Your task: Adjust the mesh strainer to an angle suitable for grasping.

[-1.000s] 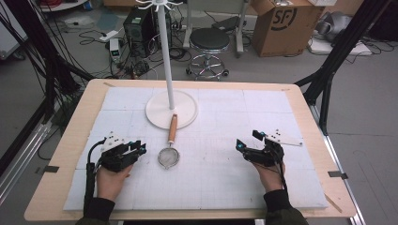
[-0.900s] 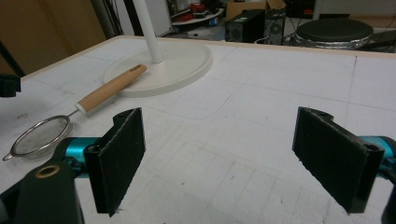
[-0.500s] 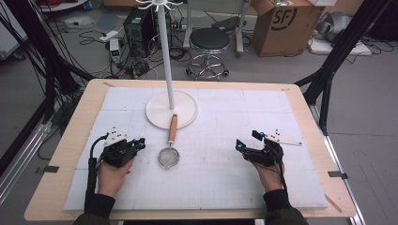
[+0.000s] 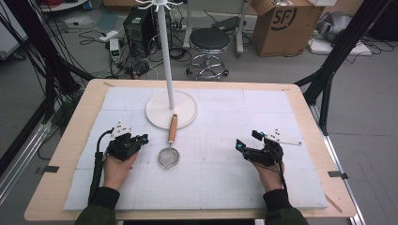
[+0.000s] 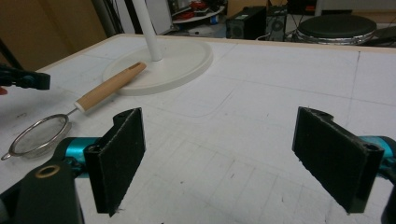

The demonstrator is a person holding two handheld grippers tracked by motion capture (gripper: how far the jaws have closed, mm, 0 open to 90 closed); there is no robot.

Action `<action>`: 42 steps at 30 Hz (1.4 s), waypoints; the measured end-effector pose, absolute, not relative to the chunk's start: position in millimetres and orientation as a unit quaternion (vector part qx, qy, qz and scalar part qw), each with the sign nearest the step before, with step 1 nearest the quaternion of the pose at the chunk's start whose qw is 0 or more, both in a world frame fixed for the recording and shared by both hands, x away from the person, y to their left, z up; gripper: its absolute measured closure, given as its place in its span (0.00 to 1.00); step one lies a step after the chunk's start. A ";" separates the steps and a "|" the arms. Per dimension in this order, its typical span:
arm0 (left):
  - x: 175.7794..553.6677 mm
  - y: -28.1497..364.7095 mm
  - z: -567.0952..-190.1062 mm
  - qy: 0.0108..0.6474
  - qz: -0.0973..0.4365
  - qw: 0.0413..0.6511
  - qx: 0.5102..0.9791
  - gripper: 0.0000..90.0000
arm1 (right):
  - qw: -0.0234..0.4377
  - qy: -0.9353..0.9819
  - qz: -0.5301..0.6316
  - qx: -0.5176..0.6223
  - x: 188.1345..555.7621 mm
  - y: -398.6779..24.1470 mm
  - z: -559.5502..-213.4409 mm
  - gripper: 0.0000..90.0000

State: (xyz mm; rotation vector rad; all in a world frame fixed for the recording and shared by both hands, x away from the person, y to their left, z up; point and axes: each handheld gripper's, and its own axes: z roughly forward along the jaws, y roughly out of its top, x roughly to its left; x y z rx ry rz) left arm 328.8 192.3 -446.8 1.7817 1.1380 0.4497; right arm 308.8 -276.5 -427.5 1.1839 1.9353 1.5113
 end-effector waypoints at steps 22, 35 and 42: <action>362.2 169.5 -414.5 0.455 0.161 0.479 0.733 1.00 | 0.204 0.694 0.545 0.424 310.2 -278.0 -428.2 0.18; 381.4 157.0 -412.1 0.476 0.143 0.465 0.733 1.00 | 0.201 0.692 0.549 0.424 310.7 -278.9 -428.1 0.18; 392.6 153.7 -419.3 0.512 0.097 0.475 0.709 1.00 | 0.201 0.692 0.549 0.424 310.5 -278.8 -428.1 0.18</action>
